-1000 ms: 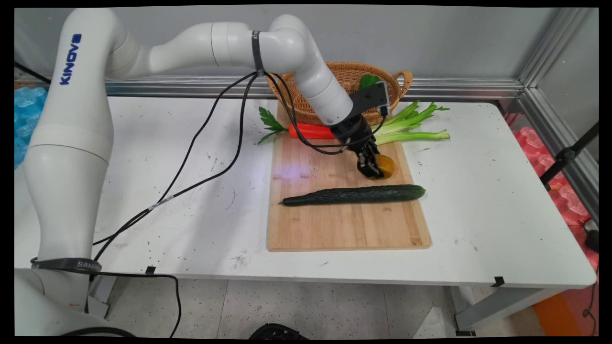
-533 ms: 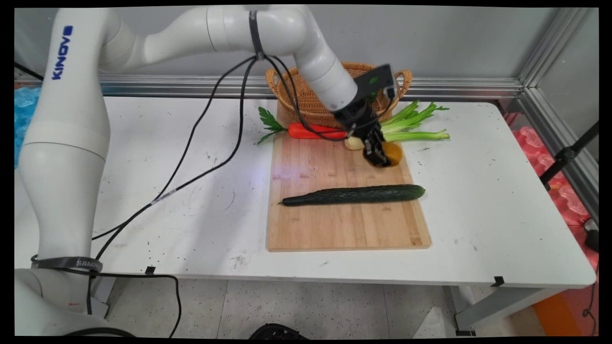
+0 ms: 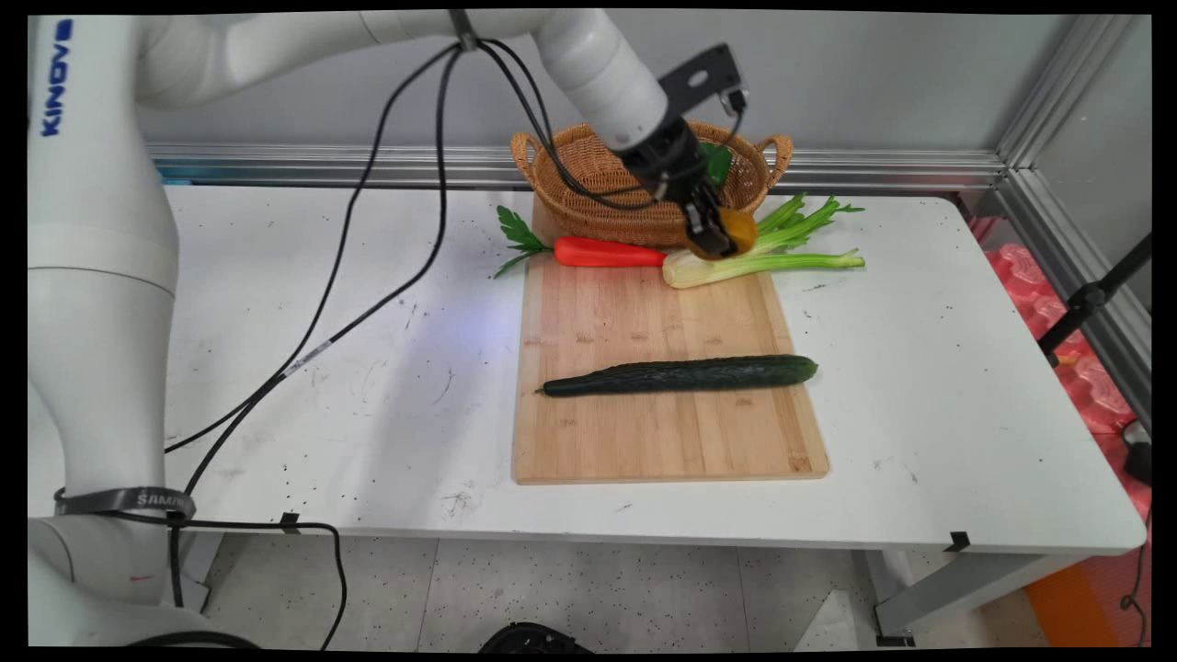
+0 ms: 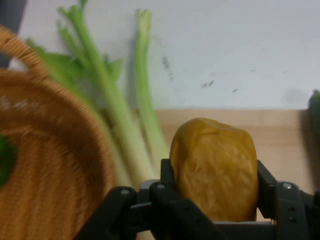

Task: Place the picked object in the vegetable basket

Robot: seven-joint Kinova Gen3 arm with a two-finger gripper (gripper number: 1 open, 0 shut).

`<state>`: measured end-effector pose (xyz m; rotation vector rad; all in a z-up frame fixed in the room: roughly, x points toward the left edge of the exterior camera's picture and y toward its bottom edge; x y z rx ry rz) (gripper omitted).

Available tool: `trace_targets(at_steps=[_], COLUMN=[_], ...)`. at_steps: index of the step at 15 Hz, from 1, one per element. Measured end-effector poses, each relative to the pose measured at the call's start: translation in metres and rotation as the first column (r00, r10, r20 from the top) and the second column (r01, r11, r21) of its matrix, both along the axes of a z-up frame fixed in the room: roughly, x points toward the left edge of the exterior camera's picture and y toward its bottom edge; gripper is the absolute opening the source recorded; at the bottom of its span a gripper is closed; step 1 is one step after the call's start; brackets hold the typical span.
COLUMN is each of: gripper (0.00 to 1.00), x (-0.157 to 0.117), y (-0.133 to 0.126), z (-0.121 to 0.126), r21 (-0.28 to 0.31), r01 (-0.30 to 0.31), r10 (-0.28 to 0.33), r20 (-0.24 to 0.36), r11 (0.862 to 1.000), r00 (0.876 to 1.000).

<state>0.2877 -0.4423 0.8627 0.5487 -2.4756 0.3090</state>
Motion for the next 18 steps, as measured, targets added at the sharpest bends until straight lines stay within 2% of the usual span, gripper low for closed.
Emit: trace_targets(at_steps=[4, 8, 11, 14, 18], gripper=[0.00, 0.00, 0.00, 0.00, 0.00], x=[0.029, 0.069, 0.088, 0.106, 0.123], y=[-0.005, -0.018, -0.032, -0.049, -0.071], z=[0.007, 0.010, 0.009, 0.001, -0.015], r21=[-0.009, -0.040, -0.068, -0.096, -0.122], r01=[-0.053, -0.128, -0.166, -0.200, -0.215], r10=[0.053, 0.129, 0.169, 0.205, 0.223], r20=[0.020, 0.036, 0.040, 0.045, 0.058], r11=[0.999, 0.991, 0.984, 0.975, 0.969], r00=[0.998, 0.991, 0.985, 0.978, 0.973])
